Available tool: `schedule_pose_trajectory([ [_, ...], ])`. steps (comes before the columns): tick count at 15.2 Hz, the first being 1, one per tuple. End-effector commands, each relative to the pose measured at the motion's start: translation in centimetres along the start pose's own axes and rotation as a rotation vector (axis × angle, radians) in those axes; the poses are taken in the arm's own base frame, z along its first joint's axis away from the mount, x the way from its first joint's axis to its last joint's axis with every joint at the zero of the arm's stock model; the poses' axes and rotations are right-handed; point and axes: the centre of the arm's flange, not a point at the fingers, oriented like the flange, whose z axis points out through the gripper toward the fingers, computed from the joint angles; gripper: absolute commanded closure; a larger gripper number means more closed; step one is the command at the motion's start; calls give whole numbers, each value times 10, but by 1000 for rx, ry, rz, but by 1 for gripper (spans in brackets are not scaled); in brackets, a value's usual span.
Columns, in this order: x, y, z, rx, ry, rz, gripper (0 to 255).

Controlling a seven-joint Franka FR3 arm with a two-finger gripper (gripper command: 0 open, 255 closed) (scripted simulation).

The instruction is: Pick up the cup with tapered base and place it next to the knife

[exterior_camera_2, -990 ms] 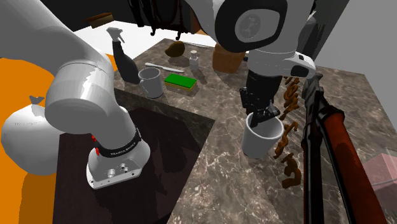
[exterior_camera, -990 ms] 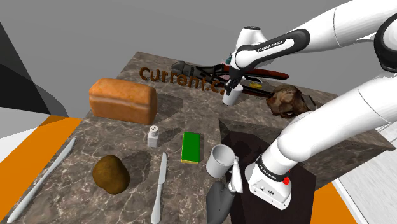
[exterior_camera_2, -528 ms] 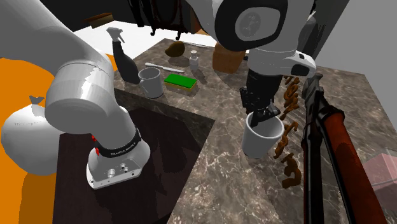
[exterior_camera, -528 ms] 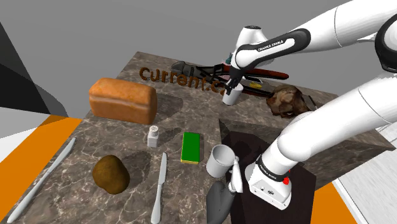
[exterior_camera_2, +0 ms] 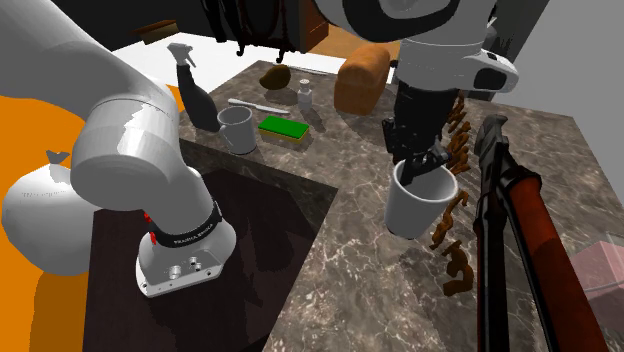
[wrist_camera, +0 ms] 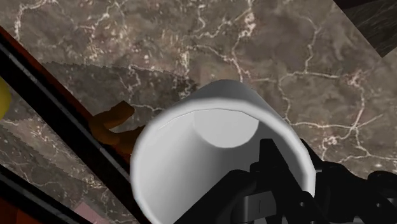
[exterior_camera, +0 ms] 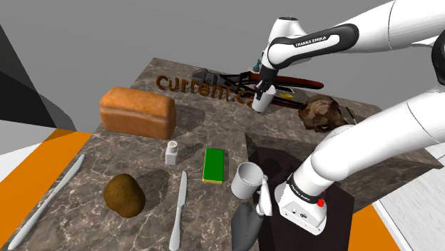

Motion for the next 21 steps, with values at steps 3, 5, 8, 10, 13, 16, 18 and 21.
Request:
schedule_pose_trajectory([
  [3,-1,1,-22,0,0,0,255],
  [5,-1,2,-32,0,0,0,255],
  [8,-1,4,-48,0,0,0,255],
  [10,-1,5,-58,0,0,0,255],
  [13,-2,6,-74,0,0,0,255],
  [16,-2,8,-90,0,0,0,255],
  [18,-2,9,-100,0,0,0,255],
  [21,-2,11,-116,0,0,0,255],
])
